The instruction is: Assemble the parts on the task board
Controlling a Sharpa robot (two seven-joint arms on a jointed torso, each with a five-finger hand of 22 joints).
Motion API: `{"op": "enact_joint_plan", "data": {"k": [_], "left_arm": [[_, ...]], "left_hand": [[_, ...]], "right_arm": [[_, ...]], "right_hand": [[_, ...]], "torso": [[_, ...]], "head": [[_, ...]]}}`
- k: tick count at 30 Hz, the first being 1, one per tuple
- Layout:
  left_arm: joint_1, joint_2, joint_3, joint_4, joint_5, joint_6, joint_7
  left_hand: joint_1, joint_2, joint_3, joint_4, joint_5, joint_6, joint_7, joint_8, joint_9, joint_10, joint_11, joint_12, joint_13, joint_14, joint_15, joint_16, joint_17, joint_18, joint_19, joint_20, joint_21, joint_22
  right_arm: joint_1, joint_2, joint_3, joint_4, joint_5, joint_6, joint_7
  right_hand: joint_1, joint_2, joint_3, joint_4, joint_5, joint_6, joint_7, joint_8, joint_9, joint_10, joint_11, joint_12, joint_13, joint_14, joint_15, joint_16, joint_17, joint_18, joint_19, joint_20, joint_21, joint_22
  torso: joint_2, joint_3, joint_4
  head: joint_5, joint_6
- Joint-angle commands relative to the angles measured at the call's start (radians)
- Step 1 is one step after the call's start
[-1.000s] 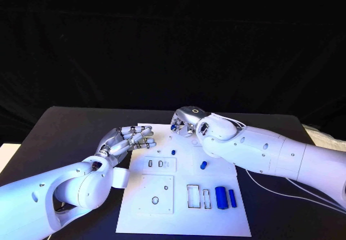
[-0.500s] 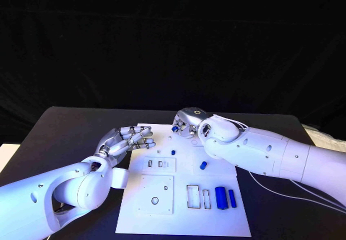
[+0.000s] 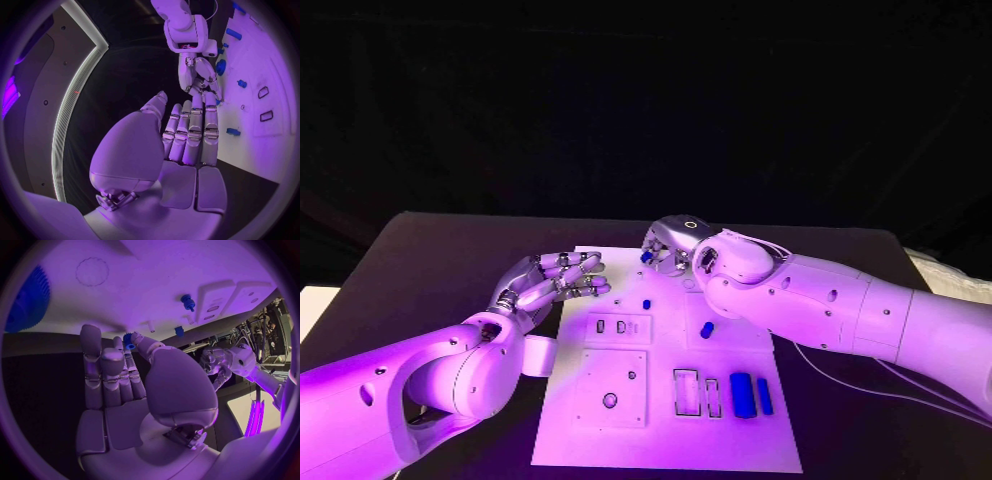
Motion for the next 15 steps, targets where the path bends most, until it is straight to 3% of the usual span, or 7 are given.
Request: {"op": "enact_joint_plan", "data": {"k": [1,9,15], "left_arm": [[0.001,0.001,0.001,0.003,0.001,0.019,0.003],[0.002,0.001,0.001,0.003,0.001,0.019,0.002],[0.003,0.000,0.001,0.005,0.001,0.018,0.001]], "left_hand": [[0.003,0.009,0.000,-0.008,-0.005,0.001,0.007,-0.006,-0.001,0.000,0.006,-0.005,0.000,0.004,0.001,-0.005,0.002,0.012,0.009,0.001,-0.004,-0.001],[0.003,0.009,0.000,-0.010,-0.006,0.001,0.007,-0.007,-0.001,-0.001,0.006,-0.006,0.000,0.005,0.001,-0.006,0.002,0.011,0.010,0.001,-0.005,-0.001],[0.004,0.010,0.001,-0.011,-0.006,0.001,0.007,-0.008,-0.001,-0.001,0.006,-0.006,0.000,0.005,0.001,-0.007,0.002,0.011,0.010,0.001,-0.005,-0.001]], "right_arm": [[-0.001,0.006,0.000,-0.005,-0.003,0.016,-0.002],[0.000,0.017,-0.001,-0.010,-0.001,0.028,-0.003],[0.000,0.010,-0.001,-0.005,-0.008,0.003,-0.018]], "right_hand": [[0.003,-0.004,-0.001,0.002,-0.003,-0.006,0.000,0.000,-0.001,-0.003,0.000,-0.001,0.000,0.012,0.005,0.002,0.005,-0.003,-0.006,0.000,0.006,0.003],[0.008,-0.004,0.000,0.002,-0.004,-0.003,-0.002,0.002,-0.001,0.000,-0.001,0.001,0.002,0.013,0.005,0.008,0.011,-0.002,-0.008,0.001,0.012,0.007],[0.002,-0.042,-0.042,0.008,-0.006,-0.098,0.018,-0.001,-0.015,-0.101,0.019,-0.001,0.001,-0.025,0.019,-0.042,-0.050,0.012,-0.064,0.015,-0.037,-0.071]], "torso": [[0.001,-0.0007,0.0007],[0.000,-0.0001,0.0003],[0.000,0.0002,-0.0011]], "head": [[0.002,-0.001],[0.004,-0.003],[0.004,-0.003]]}}
